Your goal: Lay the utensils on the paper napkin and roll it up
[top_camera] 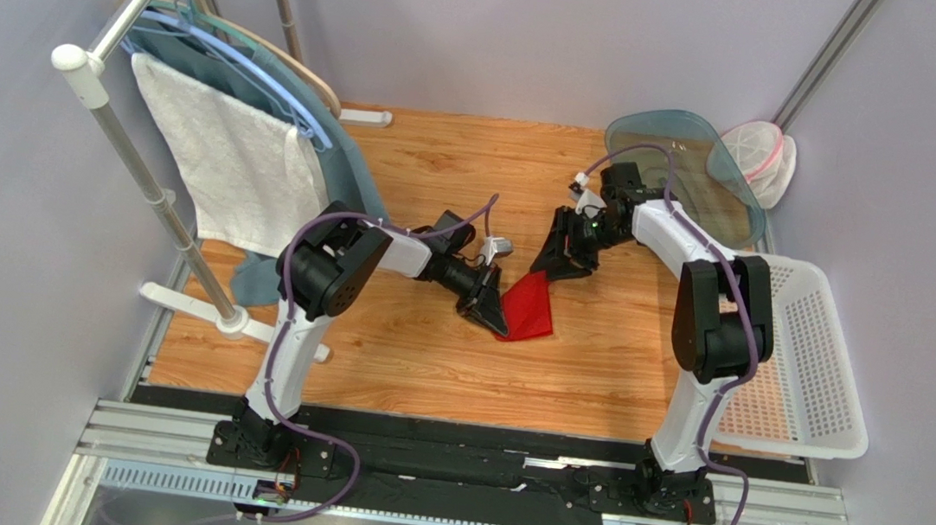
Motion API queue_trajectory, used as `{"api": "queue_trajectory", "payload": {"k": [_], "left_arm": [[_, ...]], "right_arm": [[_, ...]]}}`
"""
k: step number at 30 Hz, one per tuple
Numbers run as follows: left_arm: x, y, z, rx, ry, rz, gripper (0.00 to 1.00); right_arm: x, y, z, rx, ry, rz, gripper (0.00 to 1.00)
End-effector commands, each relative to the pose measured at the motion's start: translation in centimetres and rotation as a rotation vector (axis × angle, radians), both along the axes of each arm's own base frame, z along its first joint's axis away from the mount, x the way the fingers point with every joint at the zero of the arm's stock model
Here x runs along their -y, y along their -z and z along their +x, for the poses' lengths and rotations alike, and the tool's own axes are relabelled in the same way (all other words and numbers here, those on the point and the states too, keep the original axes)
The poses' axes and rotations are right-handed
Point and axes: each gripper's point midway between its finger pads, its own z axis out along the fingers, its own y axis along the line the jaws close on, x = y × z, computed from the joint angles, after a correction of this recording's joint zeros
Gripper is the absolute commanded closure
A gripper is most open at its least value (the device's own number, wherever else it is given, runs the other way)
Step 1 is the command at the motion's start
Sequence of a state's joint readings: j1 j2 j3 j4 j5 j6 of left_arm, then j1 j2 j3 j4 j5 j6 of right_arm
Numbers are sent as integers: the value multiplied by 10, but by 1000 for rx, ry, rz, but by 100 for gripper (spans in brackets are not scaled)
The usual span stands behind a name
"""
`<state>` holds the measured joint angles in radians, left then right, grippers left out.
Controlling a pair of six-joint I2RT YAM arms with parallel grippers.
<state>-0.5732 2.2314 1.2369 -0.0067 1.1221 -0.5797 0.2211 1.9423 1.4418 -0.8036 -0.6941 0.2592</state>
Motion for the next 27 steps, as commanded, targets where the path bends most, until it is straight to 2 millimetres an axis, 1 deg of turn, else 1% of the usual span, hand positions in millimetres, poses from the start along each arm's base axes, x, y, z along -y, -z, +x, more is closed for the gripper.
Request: {"api": "queue_trajectory", "payload": {"k": [1,3,5,6,8,9,13,19,20,23,27], "left_arm": [[-9,39,4,8,-52,106,83],[-9,38,5,10,-53,106,83],[-9,39,5,12,-56,110,83],[-9,38,6,13,-56,109,83],[-9,38,6,13,-56,109,83],[-9,39,5,11,-56,110,83],[-9,39,6,14,-57,110,83],[-10,39,6,14,-59,113,83],[-9,39,7,17,-59,112,83],[-9,38,6,15,-57,109,83],[-9,37,7,19,-58,109,83]], "right_arm": [[8,15,5,-5,77,-64,54],[14,28,5,-24,88,-114,53],[17,36,3,-38,90,-140,53],[20,43,2,-47,92,-165,53],[20,51,2,-53,88,-175,53],[20,58,1,-67,85,-181,53],[24,73,8,-60,90,-209,54],[25,90,15,-69,104,-230,56],[24,91,18,-63,105,-231,56],[26,98,19,-76,109,-240,57],[23,103,21,-81,112,-226,58]]}}
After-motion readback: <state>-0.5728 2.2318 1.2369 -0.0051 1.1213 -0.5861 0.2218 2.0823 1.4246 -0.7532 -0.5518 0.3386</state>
